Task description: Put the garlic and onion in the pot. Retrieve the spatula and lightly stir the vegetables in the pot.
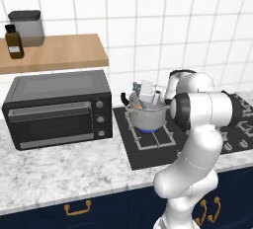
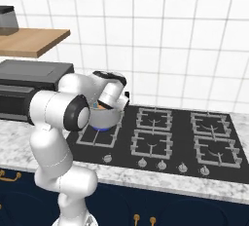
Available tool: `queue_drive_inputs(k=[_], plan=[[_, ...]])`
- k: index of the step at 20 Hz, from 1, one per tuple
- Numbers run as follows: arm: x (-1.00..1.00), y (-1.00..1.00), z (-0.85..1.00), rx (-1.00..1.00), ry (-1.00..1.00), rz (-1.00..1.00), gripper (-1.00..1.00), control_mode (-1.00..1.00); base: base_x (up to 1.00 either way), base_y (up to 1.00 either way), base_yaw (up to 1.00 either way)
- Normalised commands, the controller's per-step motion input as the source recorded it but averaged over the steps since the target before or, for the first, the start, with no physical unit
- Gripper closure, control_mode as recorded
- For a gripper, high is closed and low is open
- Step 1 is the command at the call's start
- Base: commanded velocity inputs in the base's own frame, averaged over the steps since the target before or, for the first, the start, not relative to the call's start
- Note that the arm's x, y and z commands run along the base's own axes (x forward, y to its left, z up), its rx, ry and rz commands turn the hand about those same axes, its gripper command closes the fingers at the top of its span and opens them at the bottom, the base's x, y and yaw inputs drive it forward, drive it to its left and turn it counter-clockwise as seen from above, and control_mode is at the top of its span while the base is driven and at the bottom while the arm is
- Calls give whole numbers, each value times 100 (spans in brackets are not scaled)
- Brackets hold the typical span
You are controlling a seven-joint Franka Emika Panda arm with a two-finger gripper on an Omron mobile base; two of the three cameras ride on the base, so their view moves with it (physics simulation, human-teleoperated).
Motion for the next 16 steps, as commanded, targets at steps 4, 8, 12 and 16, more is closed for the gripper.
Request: queue_drive_inputs(k=[4,8,12,16], plan=[[-1,-2,4,2,1,-9,100,-100,0,0,0],[0,-18,-30,-13,0,-3,100,-100,0,0,0],[-4,-18,-26,-37,-11,-1,100,-100,0,0,0],[-29,-28,11,-25,-13,-6,100,-100,0,0,0]])
